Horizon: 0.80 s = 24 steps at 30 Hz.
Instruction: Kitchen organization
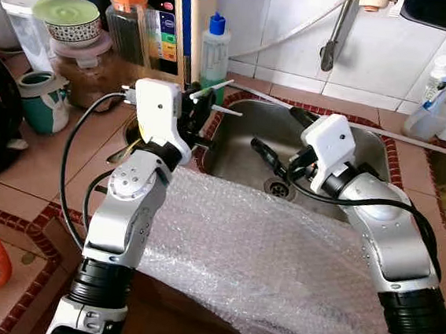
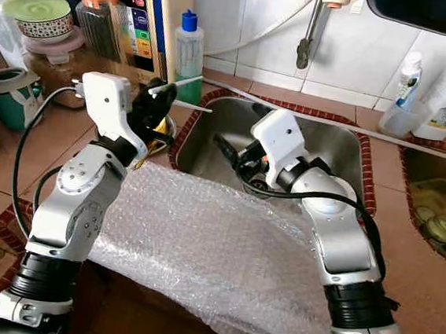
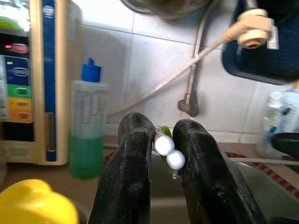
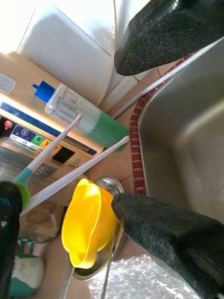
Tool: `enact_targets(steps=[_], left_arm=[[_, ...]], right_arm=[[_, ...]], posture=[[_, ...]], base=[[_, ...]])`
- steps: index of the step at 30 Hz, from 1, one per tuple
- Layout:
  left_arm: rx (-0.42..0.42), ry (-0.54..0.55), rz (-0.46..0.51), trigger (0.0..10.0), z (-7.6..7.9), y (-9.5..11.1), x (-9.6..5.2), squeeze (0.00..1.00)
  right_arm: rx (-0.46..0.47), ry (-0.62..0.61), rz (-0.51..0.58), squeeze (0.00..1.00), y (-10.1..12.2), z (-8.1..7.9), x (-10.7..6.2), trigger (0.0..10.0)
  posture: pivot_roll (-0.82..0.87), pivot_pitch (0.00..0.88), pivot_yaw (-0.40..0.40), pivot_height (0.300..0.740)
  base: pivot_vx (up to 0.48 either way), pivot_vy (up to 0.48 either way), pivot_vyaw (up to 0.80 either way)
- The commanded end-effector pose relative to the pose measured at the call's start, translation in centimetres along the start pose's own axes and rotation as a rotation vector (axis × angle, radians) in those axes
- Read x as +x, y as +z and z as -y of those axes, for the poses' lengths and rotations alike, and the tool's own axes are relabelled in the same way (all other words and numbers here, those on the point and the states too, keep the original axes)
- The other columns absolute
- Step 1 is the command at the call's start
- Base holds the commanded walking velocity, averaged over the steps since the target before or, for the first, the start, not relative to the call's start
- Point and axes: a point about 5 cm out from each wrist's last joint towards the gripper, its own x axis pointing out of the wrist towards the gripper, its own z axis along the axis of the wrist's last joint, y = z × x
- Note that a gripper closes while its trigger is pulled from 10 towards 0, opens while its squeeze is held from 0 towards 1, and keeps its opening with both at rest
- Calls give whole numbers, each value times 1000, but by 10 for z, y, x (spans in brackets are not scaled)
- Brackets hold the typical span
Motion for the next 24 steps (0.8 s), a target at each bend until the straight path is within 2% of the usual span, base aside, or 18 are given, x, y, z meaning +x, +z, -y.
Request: enact_targets(steps=[1, 3, 4, 5, 10, 16, 21, 24], left_arm=[[2, -20, 0, 10000, 3, 3, 2, 0], [2, -22, -1, 10000, 3, 3, 3, 0], [2, -22, -4, 10000, 3, 3, 3, 0], [2, -21, -6, 10000, 3, 3, 3, 0], [0, -24, -6, 10000, 6, 5, 2, 0], [-22, -37, -21, 10000, 14, 2, 0, 0], [-33, -48, -23, 10000, 20, 1, -1, 0], [-37, -45, -29, 10000, 21, 0, -2, 0]], right_arm=[[-45, 16, 2, 1000, 2, 0, 4, 10000], [-57, 6, -5, 1000, 0, 1, 6, 10000], [-66, -14, -8, 184, -2, 2, 10, 10000], [-71, -29, -6, 0, -2, 2, 13, 10000], [-73, -115, 17, 0, -1, 1, 23, 10000], [-107, -166, 48, 0, 0, -6, 25, 10000], [-75, -185, 49, 0, -3, -9, 22, 10000], [-27, -162, 2, 0, -12, -13, 19, 10000]], posture=[[56, 49, -3, 740], [60, 44, -3, 740], [65, 44, -3, 740], [66, 43, -3, 740], [95, 57, -6, 740], [94, 62, -13, 740], [95, 71, -16, 740], [93, 81, -13, 740]], base=[[0, 0, 0], [0, 0, 0], [0, 0, 0], [0, 0, 0], [0, 0, 0], [0, 0, 0], [0, 0, 0], [0, 0, 0]])
